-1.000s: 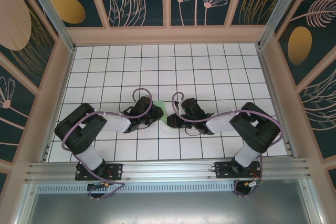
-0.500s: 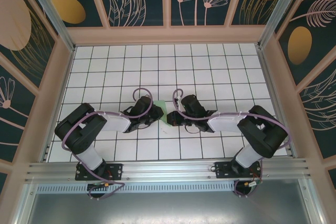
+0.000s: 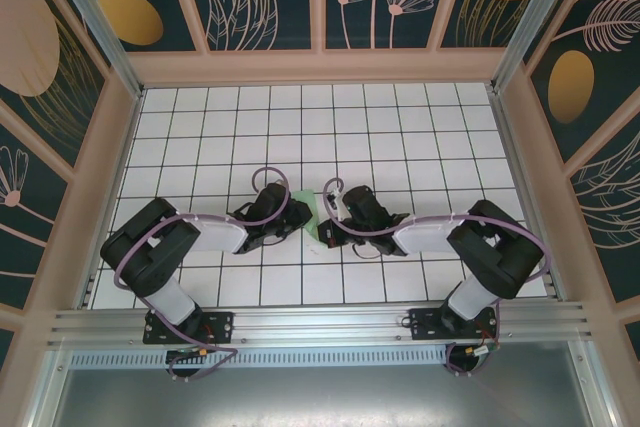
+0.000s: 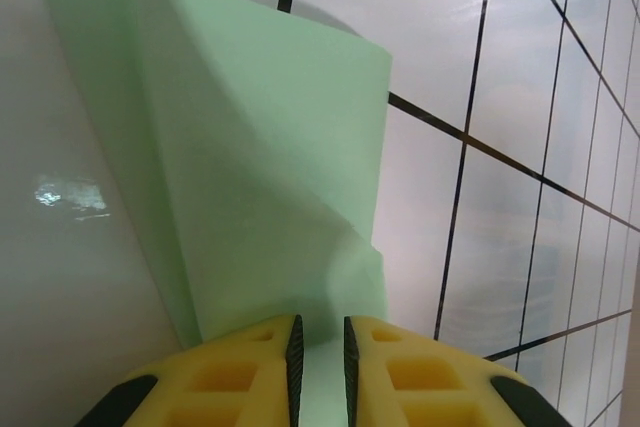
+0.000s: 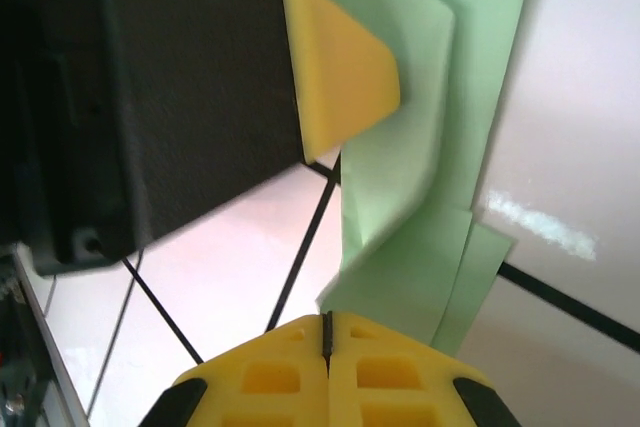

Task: Fold a paper plane with a square sheet of paper (pick it up from the middle)
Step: Fold the wing for the fifth time at the center of the table.

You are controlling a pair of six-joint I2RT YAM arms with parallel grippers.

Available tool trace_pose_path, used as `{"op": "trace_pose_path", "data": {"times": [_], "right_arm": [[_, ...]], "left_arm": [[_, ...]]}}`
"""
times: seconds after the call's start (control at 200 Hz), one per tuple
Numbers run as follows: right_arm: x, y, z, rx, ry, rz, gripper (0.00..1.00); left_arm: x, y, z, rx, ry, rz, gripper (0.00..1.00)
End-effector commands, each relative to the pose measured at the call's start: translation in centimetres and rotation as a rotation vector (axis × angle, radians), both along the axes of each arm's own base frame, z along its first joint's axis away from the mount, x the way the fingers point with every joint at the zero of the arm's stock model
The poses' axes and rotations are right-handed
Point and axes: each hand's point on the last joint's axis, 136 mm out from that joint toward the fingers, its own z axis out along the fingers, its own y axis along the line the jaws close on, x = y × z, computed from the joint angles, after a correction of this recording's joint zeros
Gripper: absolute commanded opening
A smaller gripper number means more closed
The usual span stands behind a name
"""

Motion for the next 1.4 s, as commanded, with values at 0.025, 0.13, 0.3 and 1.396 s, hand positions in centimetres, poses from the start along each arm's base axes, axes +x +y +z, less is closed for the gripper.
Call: {"op": "trace_pose_path", "data": {"times": [0.025,0.13,0.3,1.396], "right_arm": [[-1.5,-0.4,-1.9,-0.068,-0.046,0.051,0.00],[-1.4,-0.6,-2.0,-0.086,-0.071,0.033,0.02],[-1.8,-1.0,-2.6,-0.094,-0.046,0.024,0.00],[-0.2,-2.7,-2.3,0.265,0.290,-0.192,0.00]], "left_arm": [[-0.1,0.0,0.7,-0.037,-0.006,0.019,0.22],[-0.3,0.1,0.5,-0.039,0.002,0.023,0.22],[-0.4,0.2,0.9,-0.063,-0.008,0.026,0.25],[-0.1,0.3,6.1,-0.003,-0.141,-0.051,0.42]]}}
